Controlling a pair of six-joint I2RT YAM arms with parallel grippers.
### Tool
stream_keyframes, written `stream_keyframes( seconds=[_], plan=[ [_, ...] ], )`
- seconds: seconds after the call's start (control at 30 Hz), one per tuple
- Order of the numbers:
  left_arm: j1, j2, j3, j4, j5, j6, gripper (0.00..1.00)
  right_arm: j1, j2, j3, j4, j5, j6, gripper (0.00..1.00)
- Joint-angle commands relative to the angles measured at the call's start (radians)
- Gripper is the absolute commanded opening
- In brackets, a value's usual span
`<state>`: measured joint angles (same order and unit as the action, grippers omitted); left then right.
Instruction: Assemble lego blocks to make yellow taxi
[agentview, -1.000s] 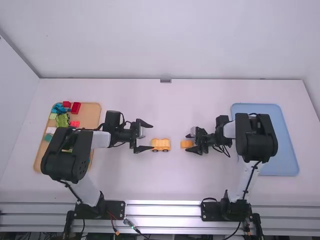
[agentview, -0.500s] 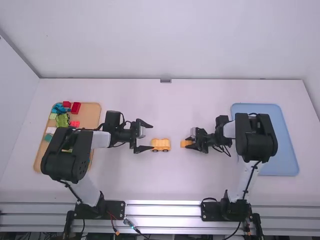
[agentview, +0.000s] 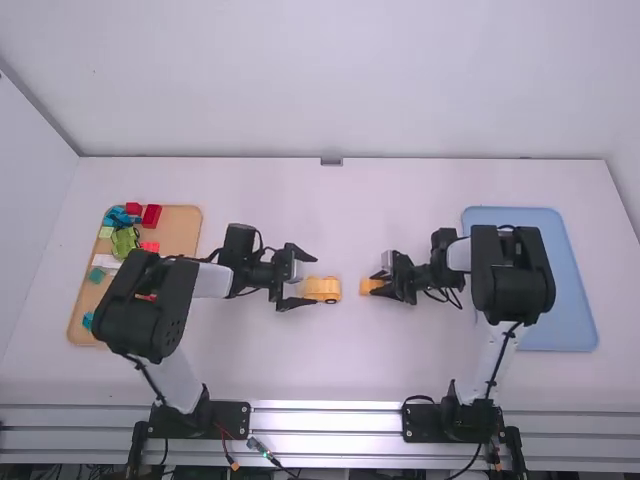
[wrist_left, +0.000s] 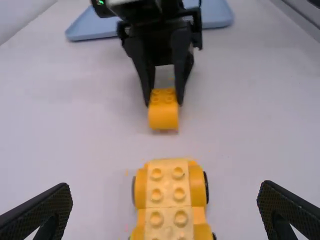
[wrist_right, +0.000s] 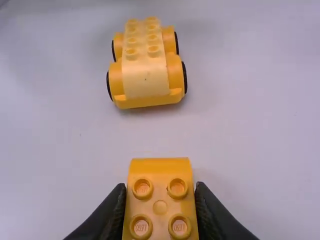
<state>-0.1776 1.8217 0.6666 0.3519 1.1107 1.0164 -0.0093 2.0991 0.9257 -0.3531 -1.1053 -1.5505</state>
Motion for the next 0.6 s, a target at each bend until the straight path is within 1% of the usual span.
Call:
stream_keyframes(
  seconds=[0.0,0.03,0.07,0.13,0.17,0.23,0.33,0.47,0.57],
  plan=[
    [-0.029,0.047,-0.006,0.016,-0.037,-0.027,0.99,0.005,0.014,0.06,-0.056,-0.031,0.004,0.25],
    [-0.032,0.063,-0.006,0.042,-0.036,-0.056,0.99,0.01,0.014,0.088,-0.106,-0.031,0.003,0.25],
    [-0.032,0.072,-0.006,0.058,-0.031,-0.068,0.99,0.013,0.014,0.097,-0.123,-0.031,-0.001,0.25],
    [-0.03,0.102,-0.006,0.111,-0.021,-0.089,0.99,0.025,0.014,0.13,-0.194,-0.032,-0.051,0.24],
    [-0.029,0.107,-0.006,0.119,-0.021,-0.09,0.99,0.026,0.014,0.134,-0.202,-0.032,-0.056,0.24],
    [-0.026,0.133,-0.006,0.144,-0.024,-0.085,0.99,0.038,0.014,0.168,-0.291,-0.048,-0.13,0.24],
    [-0.027,0.167,-0.006,0.172,-0.023,-0.086,0.99,0.038,0.014,0.193,-0.371,-0.081,-0.207,0.22],
    [-0.026,0.182,-0.006,0.177,-0.023,-0.085,0.99,0.036,0.012,0.204,-0.422,-0.129,-0.258,0.18],
    [-0.026,0.182,-0.006,0.172,-0.029,-0.085,0.99,0.036,0.005,0.198,-0.417,-0.136,-0.256,0.16]
  ],
)
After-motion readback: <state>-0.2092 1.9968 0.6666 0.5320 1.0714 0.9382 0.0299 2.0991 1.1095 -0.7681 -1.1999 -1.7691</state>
